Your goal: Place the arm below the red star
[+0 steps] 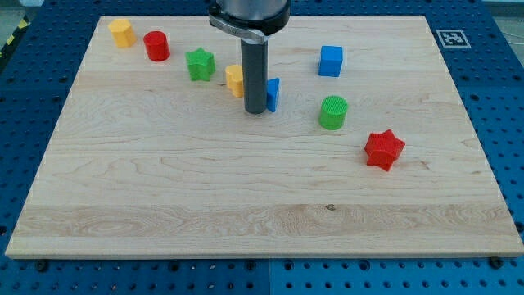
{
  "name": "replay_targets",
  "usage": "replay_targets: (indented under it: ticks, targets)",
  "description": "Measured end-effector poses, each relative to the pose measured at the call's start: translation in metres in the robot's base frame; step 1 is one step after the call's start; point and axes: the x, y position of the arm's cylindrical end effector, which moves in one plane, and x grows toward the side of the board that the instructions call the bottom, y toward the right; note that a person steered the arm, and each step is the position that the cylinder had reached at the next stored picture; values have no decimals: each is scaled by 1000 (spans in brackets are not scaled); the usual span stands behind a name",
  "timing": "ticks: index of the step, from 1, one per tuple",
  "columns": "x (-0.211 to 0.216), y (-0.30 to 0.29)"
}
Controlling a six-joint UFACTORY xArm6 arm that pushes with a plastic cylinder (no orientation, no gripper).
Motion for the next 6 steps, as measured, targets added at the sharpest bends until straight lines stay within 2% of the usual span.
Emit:
replay_targets:
  ticks: [1,2,3,5,6]
  targets:
    - [38,1]
    - [85,37]
    - [116,110]
    - [127,187]
    - [148,257]
